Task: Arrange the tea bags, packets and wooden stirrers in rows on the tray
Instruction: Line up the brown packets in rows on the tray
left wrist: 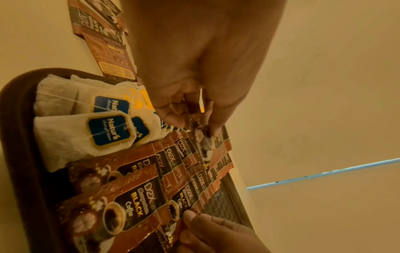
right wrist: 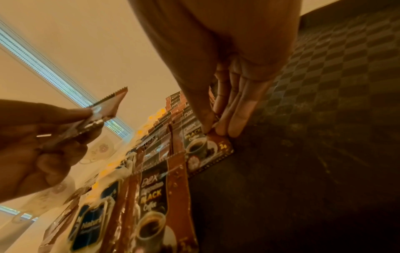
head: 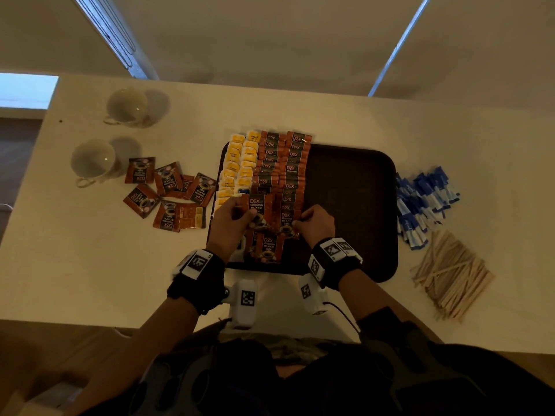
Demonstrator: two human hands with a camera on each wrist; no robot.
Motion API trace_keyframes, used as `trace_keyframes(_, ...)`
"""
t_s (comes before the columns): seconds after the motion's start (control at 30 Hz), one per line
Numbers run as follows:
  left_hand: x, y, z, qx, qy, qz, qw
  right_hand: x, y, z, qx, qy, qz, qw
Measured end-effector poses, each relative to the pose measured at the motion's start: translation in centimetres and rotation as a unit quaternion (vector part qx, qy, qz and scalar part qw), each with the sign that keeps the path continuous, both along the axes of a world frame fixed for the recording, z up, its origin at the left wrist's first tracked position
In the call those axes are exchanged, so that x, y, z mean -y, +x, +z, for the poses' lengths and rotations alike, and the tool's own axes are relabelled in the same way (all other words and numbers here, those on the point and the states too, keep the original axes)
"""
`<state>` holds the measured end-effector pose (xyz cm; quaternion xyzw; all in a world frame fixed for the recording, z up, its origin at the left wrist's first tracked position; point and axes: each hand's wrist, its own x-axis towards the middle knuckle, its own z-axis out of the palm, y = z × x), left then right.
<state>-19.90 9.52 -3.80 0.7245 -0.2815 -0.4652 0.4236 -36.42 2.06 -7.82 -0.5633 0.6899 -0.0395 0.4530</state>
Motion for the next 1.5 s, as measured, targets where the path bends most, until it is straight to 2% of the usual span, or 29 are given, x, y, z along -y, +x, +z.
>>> trace_keyframes(0.17,0.0,-0.1,-0.5,-0.004,0.009,0.01,1.0,-0.8,-0.5,1.1,0.072,-0.022,-0.04,0.996)
trace_keyframes(0.37,0.5,-1.2,-0.7,-0.021,0.011,-0.06,0.998,-1.4,-0.2,3.0,0.195,0.013,0.016,0.981)
trace_keyframes(0.47,0.5,-1.8,-1.2,0.086,0.036,-0.125,0.988,-1.4,-1.2,2.4,0.169,0.015,-0.018,0.985)
trace_keyframes(0.53,0.2,-2.1,-1.2,0.158,0.053,-0.174,0.97,-1.4,-2.2,1.7,0.139,0.042,-0.046,0.988)
trace_keyframes(0.57,0.0,-2.2,-1.2,0.162,0.06,-0.225,0.959,-1.3,-2.7,1.3,0.13,0.059,-0.057,0.988)
trace_keyframes(0.67,-0.8,-2.8,-1.5,0.075,0.117,-0.406,0.903,-1.3,-3.9,0.8,0.084,0.083,-0.048,0.992)
trace_keyframes(0.73,-1.0,-3.1,-1.8,0.067,0.16,-0.457,0.872,-1.4,-4.1,0.6,0.065,0.083,-0.041,0.994)
trace_keyframes(0.83,-1.2,-2.9,-2.1,0.122,0.18,-0.479,0.85,-1.5,-3.8,0.5,0.062,0.09,-0.044,0.993)
trace_keyframes(1.13,-1.6,-1.6,-2.5,0.134,0.14,-0.426,0.884,-1.6,-2.2,0.1,0.037,0.08,-0.025,0.996)
trace_keyframes(1.3,-1.9,-1.2,-1.9,0.168,0.104,-0.394,0.898,-1.7,-1.4,0.1,0.01,0.063,-0.009,0.998)
trace_keyframes(1.4,-2.4,0.0,-1.5,0.157,0.084,-0.351,0.919,-1.7,-1.1,0.0,0.004,0.072,-0.009,0.997)
trace_keyframes(1.5,-2.7,1.5,-0.8,0.136,0.084,-0.275,0.948,-1.5,-1.1,-0.2,-0.001,0.072,-0.006,0.997)
